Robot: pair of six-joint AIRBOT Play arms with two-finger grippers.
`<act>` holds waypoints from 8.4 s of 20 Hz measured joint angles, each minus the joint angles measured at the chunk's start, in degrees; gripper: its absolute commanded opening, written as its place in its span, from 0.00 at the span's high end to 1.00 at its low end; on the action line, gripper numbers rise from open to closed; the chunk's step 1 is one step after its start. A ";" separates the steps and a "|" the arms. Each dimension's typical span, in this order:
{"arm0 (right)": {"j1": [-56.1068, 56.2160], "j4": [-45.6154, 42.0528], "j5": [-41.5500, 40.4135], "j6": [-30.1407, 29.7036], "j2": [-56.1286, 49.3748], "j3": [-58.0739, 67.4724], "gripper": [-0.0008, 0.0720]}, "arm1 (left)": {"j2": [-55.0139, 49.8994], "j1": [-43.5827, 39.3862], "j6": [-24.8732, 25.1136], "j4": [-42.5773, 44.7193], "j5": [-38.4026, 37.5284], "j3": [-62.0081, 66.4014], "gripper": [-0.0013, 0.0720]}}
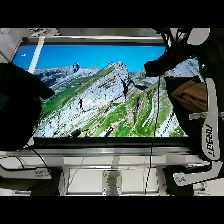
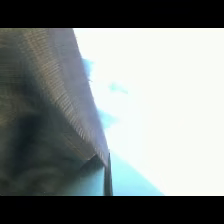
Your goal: Fold the clothes and pants, and hang the long-sleeved shirts on hangers.
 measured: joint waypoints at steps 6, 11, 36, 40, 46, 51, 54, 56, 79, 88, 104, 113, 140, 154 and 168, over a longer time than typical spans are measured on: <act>-5.01 -3.52 2.49 -0.17 0.57 0.00 0.98 | 6.21 -25.46 6.73 -5.92 -18.60 -0.76 0.97; -10.99 -4.70 6.27 -1.79 0.70 0.00 0.98 | -1.97 -57.31 7.89 -4.13 -22.49 -1.84 0.97; -26.53 7.98 2.82 -7.19 -5.79 -10.05 0.52 | 9.03 -50.82 -14.99 24.76 -27.71 -9.18 0.17; -26.43 8.39 1.95 -8.44 -7.06 -10.71 0.53 | 2.93 -49.83 -16.55 19.39 -16.35 -11.28 0.17; -26.43 8.35 -0.17 -9.05 -7.48 -10.93 0.53 | -5.16 -49.51 -11.39 0.24 -1.55 -11.93 0.95; -26.43 8.33 -1.07 -9.16 -7.52 -10.95 0.53 | -6.47 -47.76 -2.84 -6.43 1.68 -9.46 0.97; -26.43 8.33 -1.66 -9.18 -7.58 -10.95 0.53 | -5.42 -45.29 0.09 -7.65 3.02 -5.09 0.97; -26.34 8.33 -2.67 -9.18 -7.74 -11.08 0.53 | -4.35 -44.17 2.75 -8.15 3.50 -2.23 0.97; -35.91 19.04 -4.79 -22.12 4.07 -41.38 0.53 | 22.77 -28.28 5.20 -3.43 -23.52 -41.33 0.18; -36.70 24.52 -11.04 -25.55 9.64 -54.73 0.53 | 35.28 -43.45 5.05 -12.11 -2.86 -65.00 0.18; -35.23 24.98 -11.85 -26.51 9.94 -58.23 0.53 | 34.36 -45.46 5.46 -15.89 9.84 -63.71 0.97; -25.59 24.61 -20.55 -28.85 9.57 -65.02 0.53 | 34.36 -38.71 5.49 -10.25 9.18 -58.62 0.08; -21.07 32.35 -27.80 -34.25 9.40 -74.14 0.53 | 24.85 -38.21 24.76 -21.22 0.87 -59.19 0.68; -14.91 31.95 -22.91 -35.17 9.49 -76.43 0.98 | 25.20 -37.99 26.25 -21.86 -3.52 -58.86 0.97; -14.34 29.62 -17.92 -29.07 27.28 -69.53 0.98 | 38.27 -30.18 19.15 -19.32 -9.60 -40.30 0.98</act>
